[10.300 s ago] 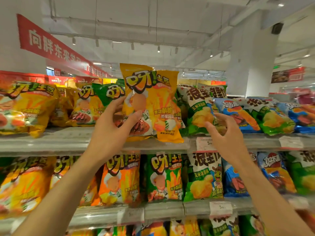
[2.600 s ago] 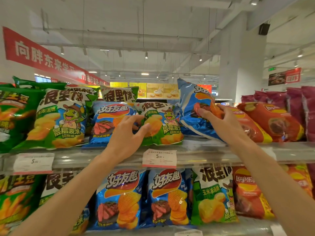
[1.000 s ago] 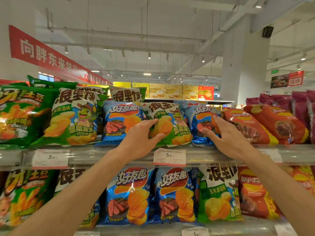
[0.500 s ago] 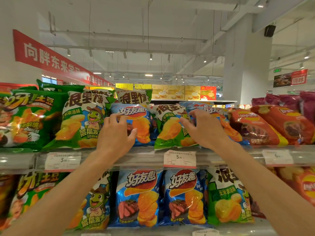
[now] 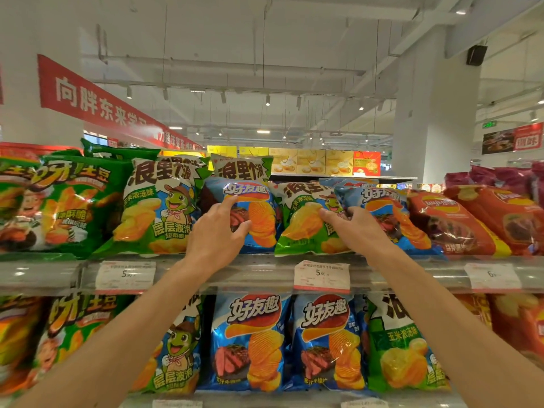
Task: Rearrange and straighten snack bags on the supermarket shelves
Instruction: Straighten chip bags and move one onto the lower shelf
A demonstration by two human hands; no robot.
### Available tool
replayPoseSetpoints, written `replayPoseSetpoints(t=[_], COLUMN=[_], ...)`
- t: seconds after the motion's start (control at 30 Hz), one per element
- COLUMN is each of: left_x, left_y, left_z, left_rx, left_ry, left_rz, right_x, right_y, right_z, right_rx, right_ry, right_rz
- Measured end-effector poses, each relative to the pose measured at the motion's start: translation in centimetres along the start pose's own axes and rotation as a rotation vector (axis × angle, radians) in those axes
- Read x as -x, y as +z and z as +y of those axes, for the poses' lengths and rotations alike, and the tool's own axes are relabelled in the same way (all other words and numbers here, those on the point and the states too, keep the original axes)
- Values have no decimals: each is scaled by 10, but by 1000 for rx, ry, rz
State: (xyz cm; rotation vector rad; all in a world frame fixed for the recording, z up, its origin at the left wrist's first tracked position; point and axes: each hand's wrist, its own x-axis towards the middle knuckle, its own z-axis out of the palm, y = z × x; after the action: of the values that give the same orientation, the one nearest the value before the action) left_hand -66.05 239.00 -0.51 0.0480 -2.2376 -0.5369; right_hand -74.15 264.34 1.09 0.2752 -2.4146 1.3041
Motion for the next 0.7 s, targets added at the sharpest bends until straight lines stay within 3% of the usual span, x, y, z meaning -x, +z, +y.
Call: replayPoseSetpoints(t=[0.27,0.53,0.7], left_x=[-2,-13,-10], left_y=[2,-7,-13], left_z=[-1,-2,0], left_rx=[103,194,229], left_ry=[117,106,163], left_rz=[97,-20,88], right_x=[-1,-1,-1], right_y=[-5,-6,-11], right_z=[1,0,2], right_rx=[-248,-411,-493], right_ry=[43,44,60], right_rz=[21,3,-41])
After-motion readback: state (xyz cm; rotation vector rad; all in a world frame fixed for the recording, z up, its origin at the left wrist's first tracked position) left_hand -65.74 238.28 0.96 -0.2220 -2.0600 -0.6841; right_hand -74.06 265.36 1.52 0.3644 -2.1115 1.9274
